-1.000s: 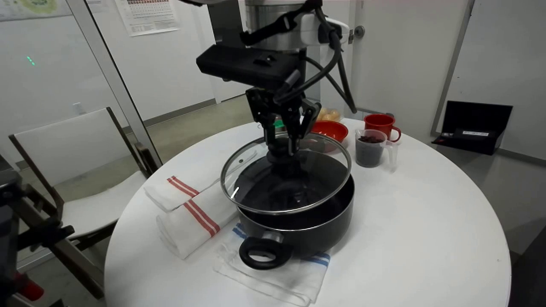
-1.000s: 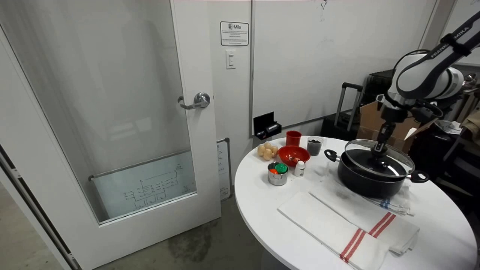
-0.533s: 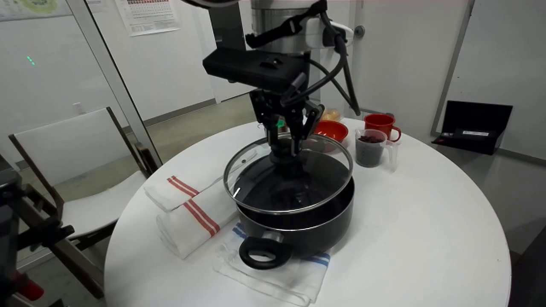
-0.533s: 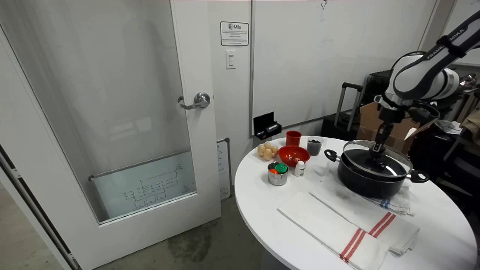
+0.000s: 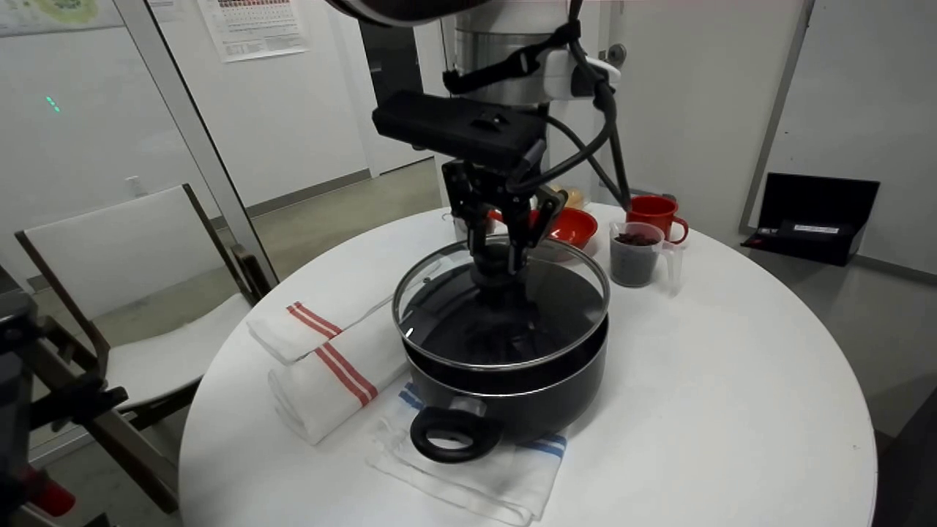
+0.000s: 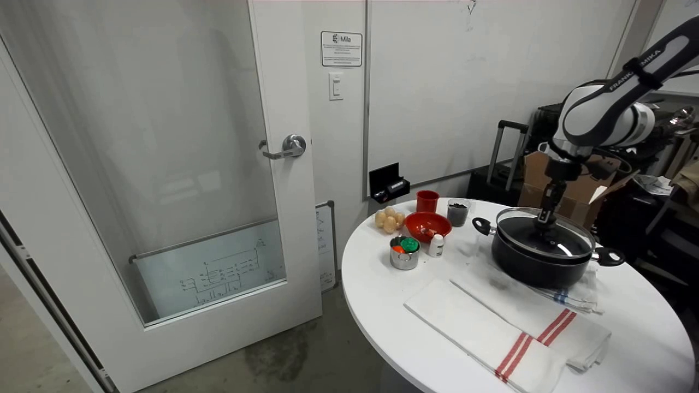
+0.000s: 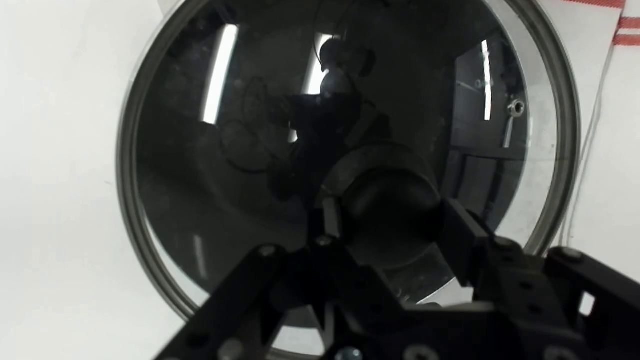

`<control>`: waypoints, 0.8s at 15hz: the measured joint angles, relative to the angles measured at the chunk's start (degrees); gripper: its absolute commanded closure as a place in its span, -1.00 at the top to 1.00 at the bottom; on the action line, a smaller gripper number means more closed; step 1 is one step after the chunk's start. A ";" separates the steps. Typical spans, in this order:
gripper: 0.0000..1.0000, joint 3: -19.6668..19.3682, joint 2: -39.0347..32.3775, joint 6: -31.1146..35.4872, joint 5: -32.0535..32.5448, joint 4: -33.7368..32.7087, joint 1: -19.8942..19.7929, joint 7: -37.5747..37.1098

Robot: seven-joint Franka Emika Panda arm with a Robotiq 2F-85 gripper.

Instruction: Put the glass lid on the black pot

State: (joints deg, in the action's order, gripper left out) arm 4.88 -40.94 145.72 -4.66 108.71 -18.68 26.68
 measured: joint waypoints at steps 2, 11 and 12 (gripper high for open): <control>-0.51 -0.11 -0.81 -0.58 0.00 -1.01 -0.01 0.00; -0.51 -0.59 -3.45 -1.19 0.00 -3.67 -0.05 0.00; -0.51 -0.61 -3.64 -1.20 0.00 -3.87 -0.06 0.00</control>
State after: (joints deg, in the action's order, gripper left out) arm 4.27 -44.59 144.52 -4.66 104.84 -18.74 26.68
